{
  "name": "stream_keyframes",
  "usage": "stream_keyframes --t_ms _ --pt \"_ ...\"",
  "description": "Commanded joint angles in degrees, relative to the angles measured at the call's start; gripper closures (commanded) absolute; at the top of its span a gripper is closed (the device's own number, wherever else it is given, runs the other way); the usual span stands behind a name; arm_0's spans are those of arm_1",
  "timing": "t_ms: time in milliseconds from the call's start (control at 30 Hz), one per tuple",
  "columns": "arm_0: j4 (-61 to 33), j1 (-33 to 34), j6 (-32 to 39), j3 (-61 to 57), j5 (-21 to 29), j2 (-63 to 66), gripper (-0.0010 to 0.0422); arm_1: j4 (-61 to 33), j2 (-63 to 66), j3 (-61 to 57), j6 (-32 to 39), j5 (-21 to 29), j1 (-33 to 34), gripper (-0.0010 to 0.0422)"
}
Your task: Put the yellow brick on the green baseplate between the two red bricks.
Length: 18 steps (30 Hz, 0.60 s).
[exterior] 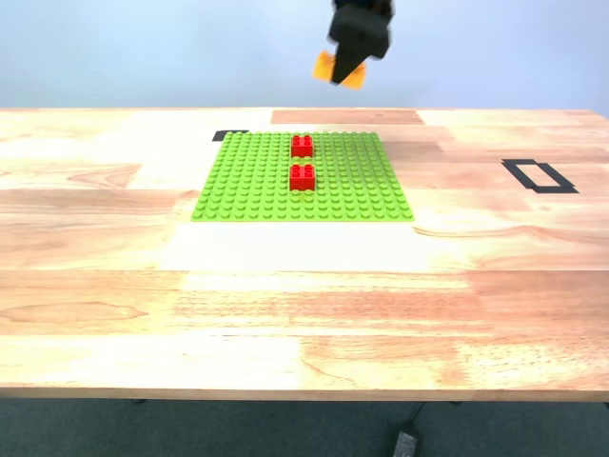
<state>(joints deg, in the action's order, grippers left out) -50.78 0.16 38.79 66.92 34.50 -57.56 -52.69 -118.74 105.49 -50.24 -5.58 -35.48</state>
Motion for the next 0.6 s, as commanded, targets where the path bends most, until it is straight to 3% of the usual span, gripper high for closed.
stream_keyframes --t_ms 33,333,600 --pt "-0.1 0.0 0.0 0.0 0.0 0.0 0.0413 -3.1 -4.8 5.3 -0.4 0.0 -1.7 0.0402" --pt "0.0 0.0 0.0 0.0 0.0 0.0 0.0413 -3.7 -11.3 7.7 -5.9 0.2 -5.9 0.0402" --pt "0.0 0.0 0.0 0.0 0.0 0.0 0.0412 -4.3 -13.9 6.9 -2.4 1.1 -6.6 0.0402"
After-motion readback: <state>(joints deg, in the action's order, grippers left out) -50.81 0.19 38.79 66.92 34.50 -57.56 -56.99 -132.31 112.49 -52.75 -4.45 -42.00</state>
